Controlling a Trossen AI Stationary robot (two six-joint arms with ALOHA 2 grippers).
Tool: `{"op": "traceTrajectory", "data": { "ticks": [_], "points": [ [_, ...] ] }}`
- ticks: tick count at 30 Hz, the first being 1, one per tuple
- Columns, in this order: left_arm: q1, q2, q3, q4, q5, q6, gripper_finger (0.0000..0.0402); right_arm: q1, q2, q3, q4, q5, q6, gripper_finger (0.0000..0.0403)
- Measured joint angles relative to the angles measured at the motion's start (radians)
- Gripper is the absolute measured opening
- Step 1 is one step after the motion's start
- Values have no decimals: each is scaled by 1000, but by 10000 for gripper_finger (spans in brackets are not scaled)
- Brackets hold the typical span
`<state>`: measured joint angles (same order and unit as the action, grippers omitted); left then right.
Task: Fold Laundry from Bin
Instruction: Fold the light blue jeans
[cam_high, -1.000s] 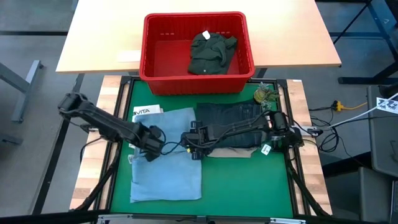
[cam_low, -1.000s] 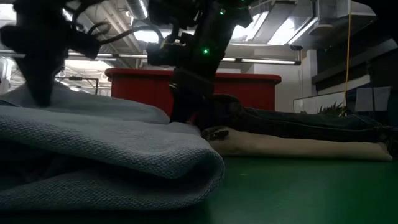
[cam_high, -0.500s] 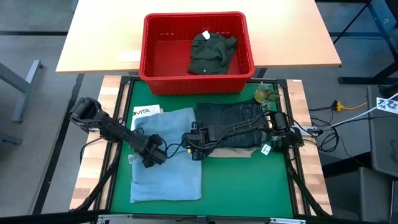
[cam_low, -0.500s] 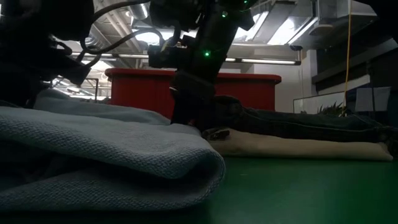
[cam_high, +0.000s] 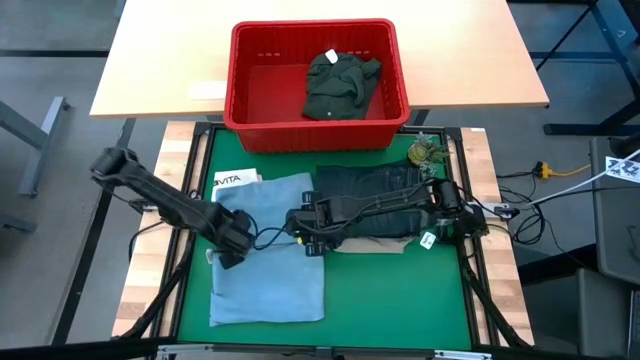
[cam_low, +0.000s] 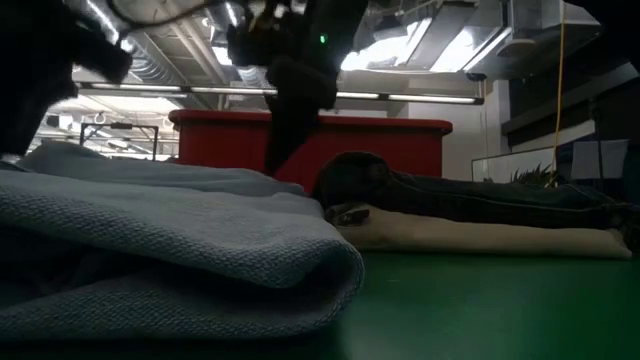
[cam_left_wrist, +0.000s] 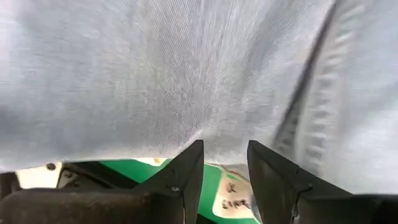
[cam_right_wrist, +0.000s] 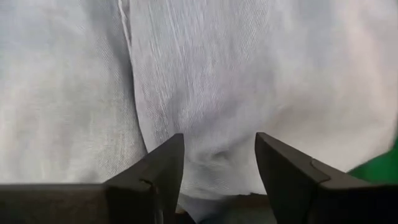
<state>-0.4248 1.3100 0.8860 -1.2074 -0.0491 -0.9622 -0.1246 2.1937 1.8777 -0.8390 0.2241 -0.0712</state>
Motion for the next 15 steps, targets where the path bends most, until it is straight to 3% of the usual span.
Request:
{"op": "traceTrajectory", "data": {
  "ticks": [8, 15],
  "points": [
    [34, -276, 0, -1, -171, -136, 119, -8, 0, 130, -11, 114, -72, 198],
    [140, -387, 0, -11, -373, -183, 119, -62, 2, 142, 58, 123, -87, 198]
  ]
}}
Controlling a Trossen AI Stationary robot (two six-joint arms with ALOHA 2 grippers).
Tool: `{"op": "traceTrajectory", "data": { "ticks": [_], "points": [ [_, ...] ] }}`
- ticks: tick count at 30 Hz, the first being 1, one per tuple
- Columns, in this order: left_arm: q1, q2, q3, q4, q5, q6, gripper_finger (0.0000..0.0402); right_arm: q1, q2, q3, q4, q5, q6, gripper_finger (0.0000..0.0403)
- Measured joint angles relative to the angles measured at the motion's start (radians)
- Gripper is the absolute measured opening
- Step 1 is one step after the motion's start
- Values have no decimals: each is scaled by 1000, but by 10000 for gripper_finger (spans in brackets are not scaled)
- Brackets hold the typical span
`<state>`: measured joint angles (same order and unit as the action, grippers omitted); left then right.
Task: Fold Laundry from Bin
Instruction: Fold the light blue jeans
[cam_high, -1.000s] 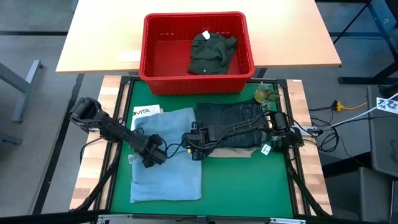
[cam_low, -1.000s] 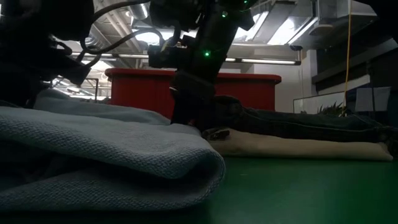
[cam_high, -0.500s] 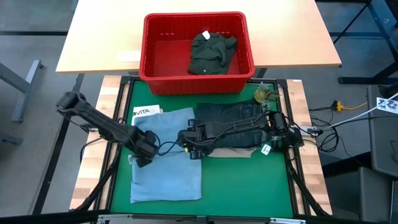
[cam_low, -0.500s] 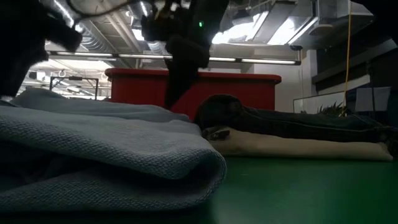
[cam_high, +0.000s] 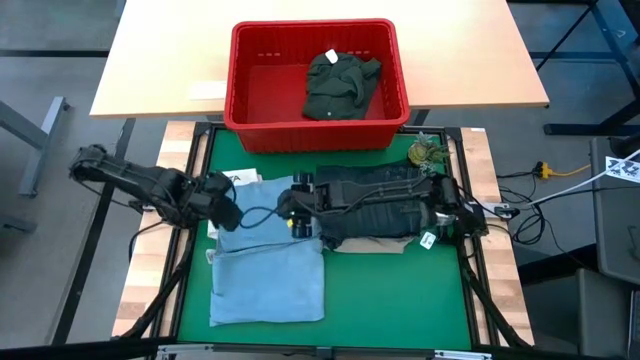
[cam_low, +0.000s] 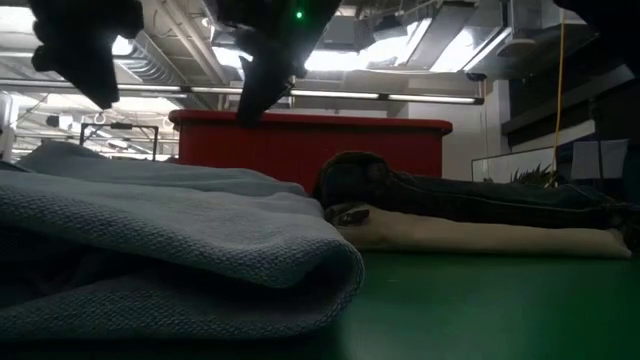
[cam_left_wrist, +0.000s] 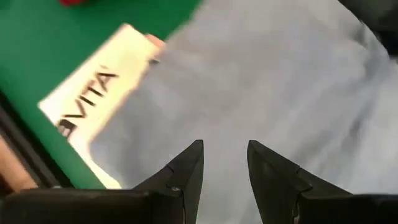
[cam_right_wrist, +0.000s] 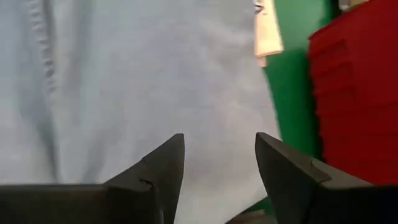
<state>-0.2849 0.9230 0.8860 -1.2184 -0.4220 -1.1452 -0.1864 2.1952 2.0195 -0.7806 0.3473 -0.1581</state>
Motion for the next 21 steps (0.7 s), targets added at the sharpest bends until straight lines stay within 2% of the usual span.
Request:
{"op": "traceTrajectory", "data": {
  "ticks": [6, 12, 21],
  "points": [
    [123, 7, -47, -8, 2, 3, 119, -55, 42, 1, 5, -41, 45, 198],
    [217, 7, -211, 45, 71, 2, 119, -80, 123, 0, 12, -82, 49, 198],
    [326, 5, -414, 229, 74, 37, 114, -82, 198, 1, 29, -50, 49, 198]
  ]
}}
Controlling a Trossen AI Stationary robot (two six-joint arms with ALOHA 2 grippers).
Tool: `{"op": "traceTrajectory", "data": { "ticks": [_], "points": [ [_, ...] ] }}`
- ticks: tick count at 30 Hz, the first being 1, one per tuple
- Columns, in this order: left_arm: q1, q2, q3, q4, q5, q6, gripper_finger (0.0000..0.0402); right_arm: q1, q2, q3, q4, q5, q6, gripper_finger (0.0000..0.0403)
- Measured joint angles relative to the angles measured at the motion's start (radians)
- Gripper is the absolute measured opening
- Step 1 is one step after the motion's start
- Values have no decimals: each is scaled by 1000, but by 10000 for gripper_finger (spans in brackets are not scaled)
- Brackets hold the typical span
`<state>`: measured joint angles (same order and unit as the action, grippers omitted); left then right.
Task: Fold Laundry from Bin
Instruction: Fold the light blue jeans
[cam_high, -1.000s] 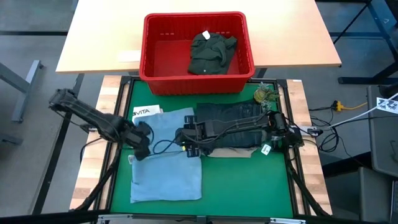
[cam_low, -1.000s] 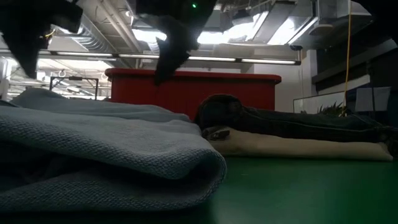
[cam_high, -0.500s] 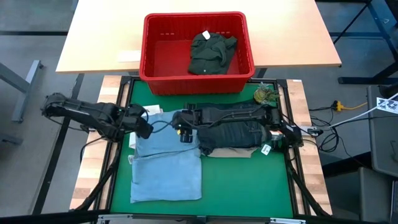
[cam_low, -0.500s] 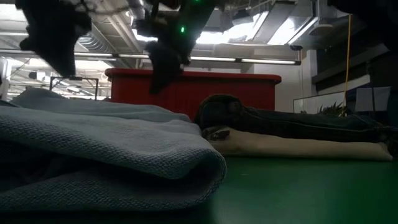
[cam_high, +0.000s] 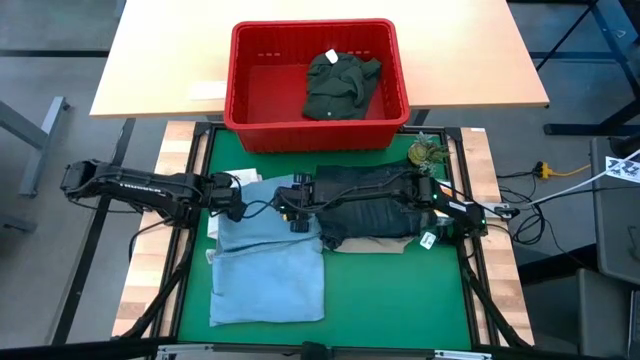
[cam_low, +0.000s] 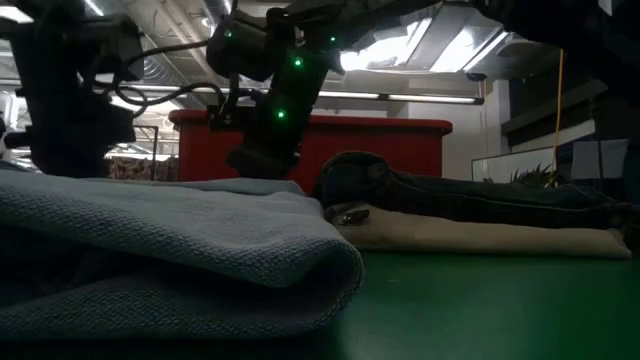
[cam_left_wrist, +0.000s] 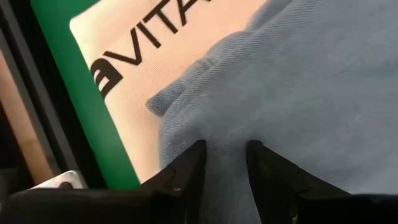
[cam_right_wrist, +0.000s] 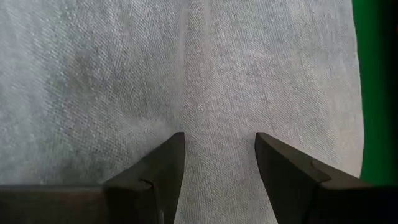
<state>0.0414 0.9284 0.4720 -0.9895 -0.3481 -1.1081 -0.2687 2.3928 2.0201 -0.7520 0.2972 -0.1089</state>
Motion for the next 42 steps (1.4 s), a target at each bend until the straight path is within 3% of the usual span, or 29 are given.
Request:
{"op": "traceTrajectory", "data": {
  "ticks": [12, 20, 25, 32, 42],
  "points": [
    [81, 0, -27, 10, 0, 22, 84, 0, 1, 0, -8, 7, -1, 198],
    [81, 1, 121, -66, 46, 77, 71, 0, -68, 0, -51, 6, -8, 198],
    [75, 1, 222, -80, 75, 131, 69, 13, -129, 0, -178, 5, -5, 198],
    [-12, 1, 258, -15, 154, 149, 69, 75, -146, 0, -334, -38, -2, 198],
    [-225, 40, 171, 183, 150, 22, 69, 147, -146, -21, -288, -41, -2, 198]
  ]
}}
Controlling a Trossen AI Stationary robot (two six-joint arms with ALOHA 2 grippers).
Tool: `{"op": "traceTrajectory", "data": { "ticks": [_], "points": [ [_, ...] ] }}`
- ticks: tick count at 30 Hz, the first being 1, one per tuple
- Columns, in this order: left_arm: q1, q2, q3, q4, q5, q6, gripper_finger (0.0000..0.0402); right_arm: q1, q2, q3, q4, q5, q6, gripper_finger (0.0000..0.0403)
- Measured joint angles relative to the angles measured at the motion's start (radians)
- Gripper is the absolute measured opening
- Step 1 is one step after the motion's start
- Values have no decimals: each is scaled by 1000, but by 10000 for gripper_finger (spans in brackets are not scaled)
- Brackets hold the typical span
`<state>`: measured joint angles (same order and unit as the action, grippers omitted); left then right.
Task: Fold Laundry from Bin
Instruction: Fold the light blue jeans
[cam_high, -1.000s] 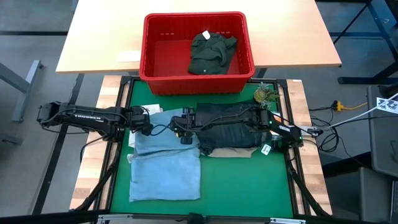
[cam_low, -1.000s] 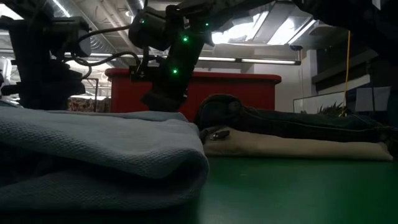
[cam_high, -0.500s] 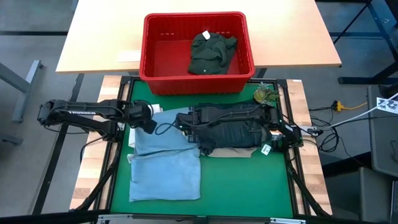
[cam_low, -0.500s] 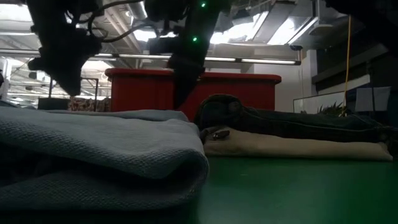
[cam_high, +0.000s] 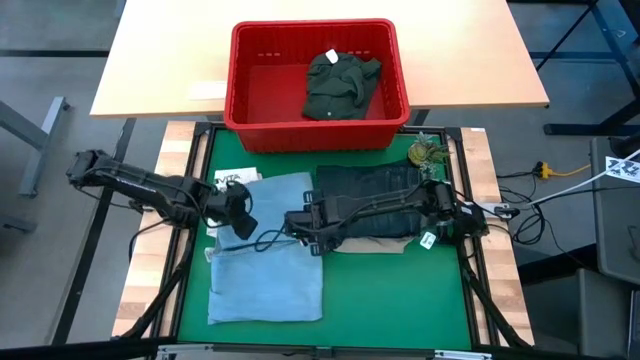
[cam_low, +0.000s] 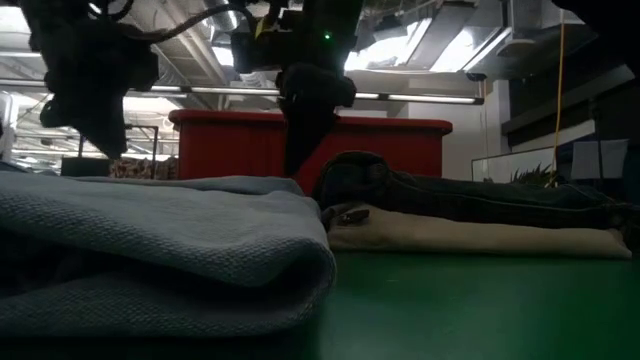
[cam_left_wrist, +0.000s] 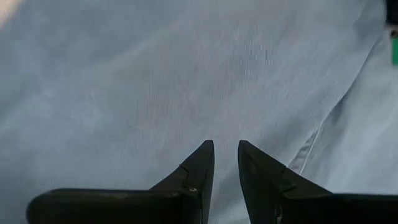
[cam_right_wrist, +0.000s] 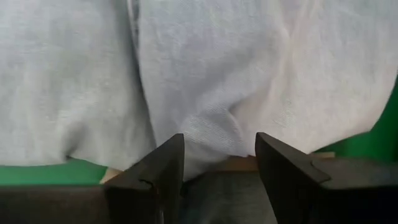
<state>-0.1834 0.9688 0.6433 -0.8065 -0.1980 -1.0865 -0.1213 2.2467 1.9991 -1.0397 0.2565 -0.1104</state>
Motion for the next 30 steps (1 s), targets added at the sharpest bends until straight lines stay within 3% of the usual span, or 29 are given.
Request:
{"op": "traceTrajectory", "data": {
  "ticks": [4, 11, 22, 30],
  "points": [
    [-52, 31, -43, 10, -6, -56, 69, 11, 9, 2, 56, -1, 1, 198],
    [-133, 109, -102, 12, 115, -151, 69, 7, 65, 2, 83, -8, 1, 198],
    [-185, 199, -120, 19, 229, -190, 69, 3, 124, 4, 90, -103, 1, 198],
    [-186, 142, -45, -29, 173, -128, 69, 4, 98, 57, 21, -47, -18, 198]
  ]
}}
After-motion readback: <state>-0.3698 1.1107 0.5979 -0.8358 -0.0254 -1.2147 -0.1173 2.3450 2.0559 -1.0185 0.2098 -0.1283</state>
